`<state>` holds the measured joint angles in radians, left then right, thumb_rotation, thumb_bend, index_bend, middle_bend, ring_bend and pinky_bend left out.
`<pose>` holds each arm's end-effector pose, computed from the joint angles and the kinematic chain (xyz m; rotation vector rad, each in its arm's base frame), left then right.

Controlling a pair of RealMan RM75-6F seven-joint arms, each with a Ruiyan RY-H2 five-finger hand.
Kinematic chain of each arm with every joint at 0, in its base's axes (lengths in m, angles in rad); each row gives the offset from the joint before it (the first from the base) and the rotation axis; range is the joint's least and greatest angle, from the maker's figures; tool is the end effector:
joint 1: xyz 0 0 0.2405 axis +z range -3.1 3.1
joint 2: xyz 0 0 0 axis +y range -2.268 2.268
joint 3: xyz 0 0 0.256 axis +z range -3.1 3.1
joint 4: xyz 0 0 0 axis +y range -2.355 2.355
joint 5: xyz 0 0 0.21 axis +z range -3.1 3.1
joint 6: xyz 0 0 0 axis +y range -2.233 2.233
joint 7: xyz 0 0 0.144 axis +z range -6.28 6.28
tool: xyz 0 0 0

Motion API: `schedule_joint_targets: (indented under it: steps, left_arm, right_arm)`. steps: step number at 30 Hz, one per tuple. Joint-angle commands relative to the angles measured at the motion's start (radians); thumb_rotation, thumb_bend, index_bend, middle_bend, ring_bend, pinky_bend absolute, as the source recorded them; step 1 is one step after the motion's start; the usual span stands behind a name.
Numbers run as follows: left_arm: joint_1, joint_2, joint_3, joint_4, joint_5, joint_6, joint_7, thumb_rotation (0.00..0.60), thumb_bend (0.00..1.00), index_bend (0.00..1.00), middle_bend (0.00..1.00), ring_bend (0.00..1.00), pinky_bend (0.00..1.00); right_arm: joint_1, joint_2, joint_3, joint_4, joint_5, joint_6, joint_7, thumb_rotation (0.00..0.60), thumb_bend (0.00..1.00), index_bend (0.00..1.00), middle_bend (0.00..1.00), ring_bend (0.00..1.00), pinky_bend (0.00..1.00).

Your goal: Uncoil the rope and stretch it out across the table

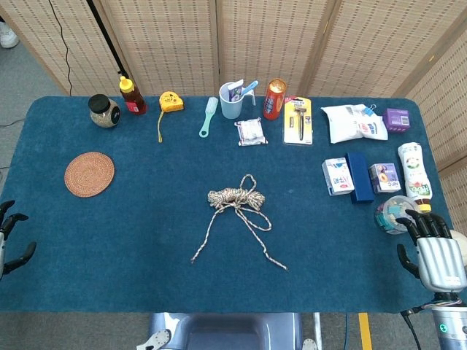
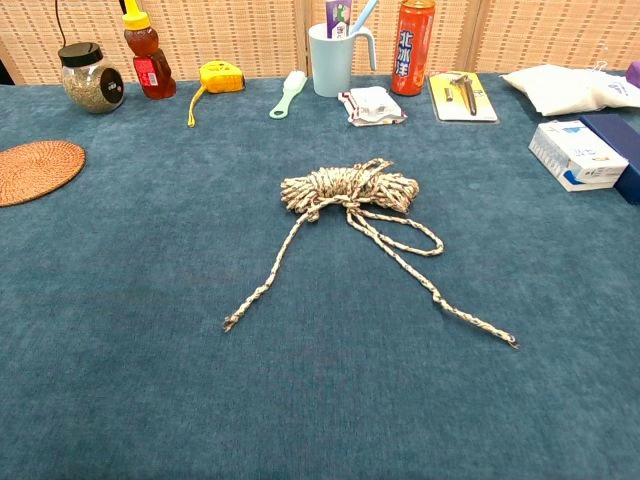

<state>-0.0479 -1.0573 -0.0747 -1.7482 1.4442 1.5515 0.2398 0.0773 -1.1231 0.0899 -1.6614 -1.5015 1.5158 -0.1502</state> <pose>-0.2969 0.1727 0.1812 -1.3270 -0.7653 -0.7748 -0.2968 -0.1859 0.1630 1.3746 -0.7847 0.8739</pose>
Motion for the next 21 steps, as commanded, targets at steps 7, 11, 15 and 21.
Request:
schedule_joint_targets:
  steps: [7,11,15,21]
  left_arm:
    - [0.000,0.015,0.000,-0.013,0.005,0.001,-0.001,0.521,0.26,0.36,0.17,0.16,0.16]
    - [-0.001,0.027,0.001,-0.023,0.006,-0.002,-0.002,0.520,0.26,0.37,0.17,0.16,0.16]
    - [-0.007,0.038,-0.004,-0.030,0.005,-0.006,-0.004,0.519,0.26,0.37,0.17,0.16,0.16]
    - [-0.017,0.043,-0.009,-0.035,0.000,-0.018,-0.003,0.519,0.26,0.37,0.17,0.16,0.16]
  right_arm:
    - [0.008,0.004,0.001,0.011,-0.017,-0.001,0.029,0.600,0.45,0.31,0.23,0.23,0.14]
    - [0.018,0.008,0.004,0.013,-0.025,-0.009,0.053,0.600,0.45,0.32,0.24,0.24,0.15]
    - [0.041,0.014,0.007,0.018,-0.042,-0.031,0.089,0.600,0.45,0.33,0.25,0.24,0.15]
    - [0.082,0.023,0.012,0.023,-0.076,-0.064,0.142,0.600,0.45,0.34,0.25,0.24,0.15]
